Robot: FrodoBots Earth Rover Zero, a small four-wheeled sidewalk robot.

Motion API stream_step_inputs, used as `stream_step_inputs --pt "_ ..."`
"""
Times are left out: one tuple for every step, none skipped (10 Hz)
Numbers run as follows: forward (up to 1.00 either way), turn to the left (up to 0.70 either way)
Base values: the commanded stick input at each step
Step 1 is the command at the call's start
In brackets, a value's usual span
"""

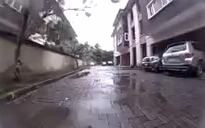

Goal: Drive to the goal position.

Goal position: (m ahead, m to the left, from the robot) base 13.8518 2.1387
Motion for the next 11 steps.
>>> stream_step_inputs --pt "0.85 0.00" --pt "0.85 0.00" --pt "0.85 0.00" --pt "0.85 0.00" --pt "0.85 0.00" --pt "0.85 0.00" --pt "0.85 0.00" --pt "0.85 0.00" --pt "0.85 0.00" --pt "0.85 0.00" --pt "0.85 0.00"
